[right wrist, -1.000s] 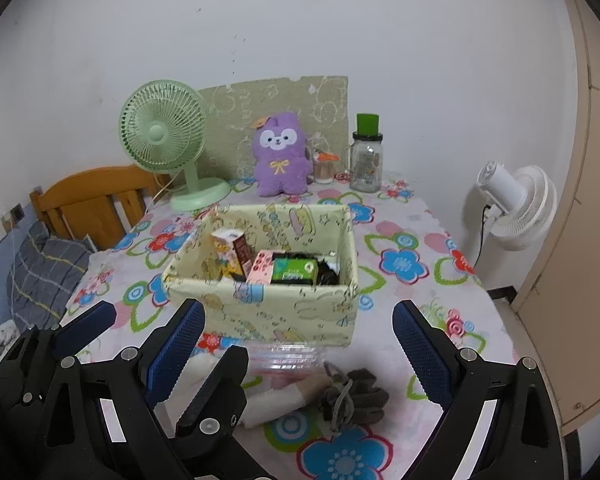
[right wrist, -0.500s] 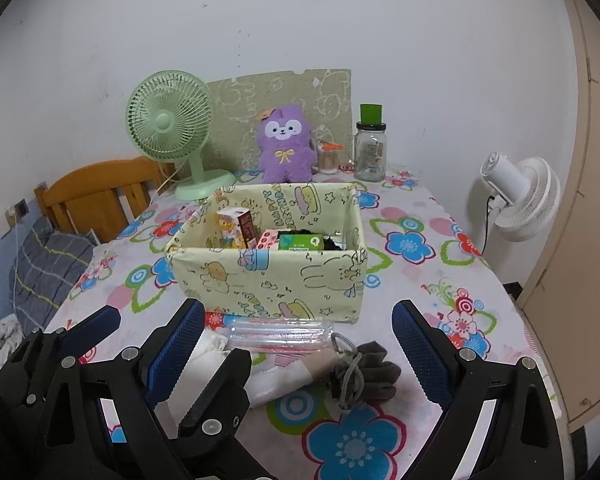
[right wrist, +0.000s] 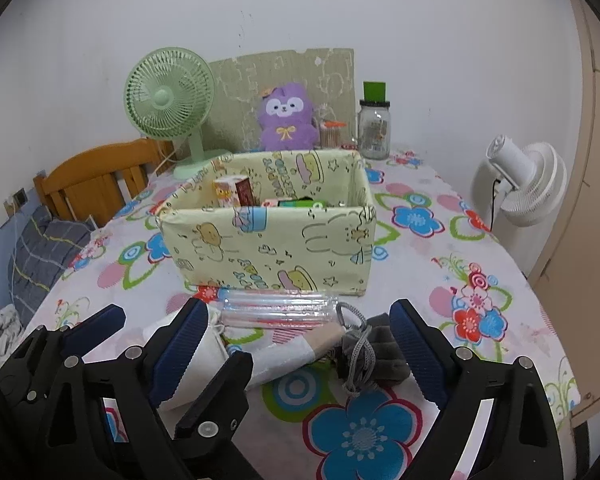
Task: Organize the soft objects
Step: 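Grasp the white cloth bag with the left tool while the right tool grasps the grey mesh sponge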
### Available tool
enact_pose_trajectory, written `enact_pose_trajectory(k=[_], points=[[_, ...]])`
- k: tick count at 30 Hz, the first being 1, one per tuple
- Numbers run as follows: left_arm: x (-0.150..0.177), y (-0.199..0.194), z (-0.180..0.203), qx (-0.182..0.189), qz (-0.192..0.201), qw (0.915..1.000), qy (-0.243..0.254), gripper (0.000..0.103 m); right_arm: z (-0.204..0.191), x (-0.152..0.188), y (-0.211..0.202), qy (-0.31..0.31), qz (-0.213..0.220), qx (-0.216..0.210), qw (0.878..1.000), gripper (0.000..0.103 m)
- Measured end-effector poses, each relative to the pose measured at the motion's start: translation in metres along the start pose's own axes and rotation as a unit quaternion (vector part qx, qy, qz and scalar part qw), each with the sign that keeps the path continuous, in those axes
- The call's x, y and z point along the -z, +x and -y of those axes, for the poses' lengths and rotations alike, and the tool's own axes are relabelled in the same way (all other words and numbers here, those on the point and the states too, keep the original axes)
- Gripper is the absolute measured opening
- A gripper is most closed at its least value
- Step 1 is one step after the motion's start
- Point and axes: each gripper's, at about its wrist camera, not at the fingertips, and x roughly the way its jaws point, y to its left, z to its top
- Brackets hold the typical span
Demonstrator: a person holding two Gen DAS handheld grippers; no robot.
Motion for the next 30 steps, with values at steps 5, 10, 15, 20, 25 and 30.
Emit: enact_pose_trajectory(k=[5,10,15,20,25,30], points=[[0.004,0.014,-0.006,-0.006,-0.018,0.9998,-0.007,0.099,0.006,0.002,0.013,0.014,-0.014,0.001,1.0,0.091],[0.008,0.026,-0.012,-0.009,-0.036,0.9992,-0.014,0.094,0.008,0.004,0.029,0.018,-0.03,0.003,0.999,0.091],[0.009,0.039,-0.017,-0.016,-0.05,0.9984,-0.019,0.091,0.009,0.004,0.041,0.02,-0.043,0.001,0.999,0.091],[0.012,0.051,-0.022,-0.025,-0.069,0.997,-0.024,0.083,0.01,0.006,0.051,0.021,-0.054,-0.001,0.998,0.091],[0.015,0.057,-0.022,-0.034,-0.071,0.9968,-0.015,0.078,0.007,0.008,0.059,0.015,-0.063,-0.003,0.998,0.091],[0.013,0.059,-0.027,-0.037,-0.073,0.9963,-0.025,0.069,0.008,0.008,0.062,0.015,-0.066,0.0,0.998,0.091]])
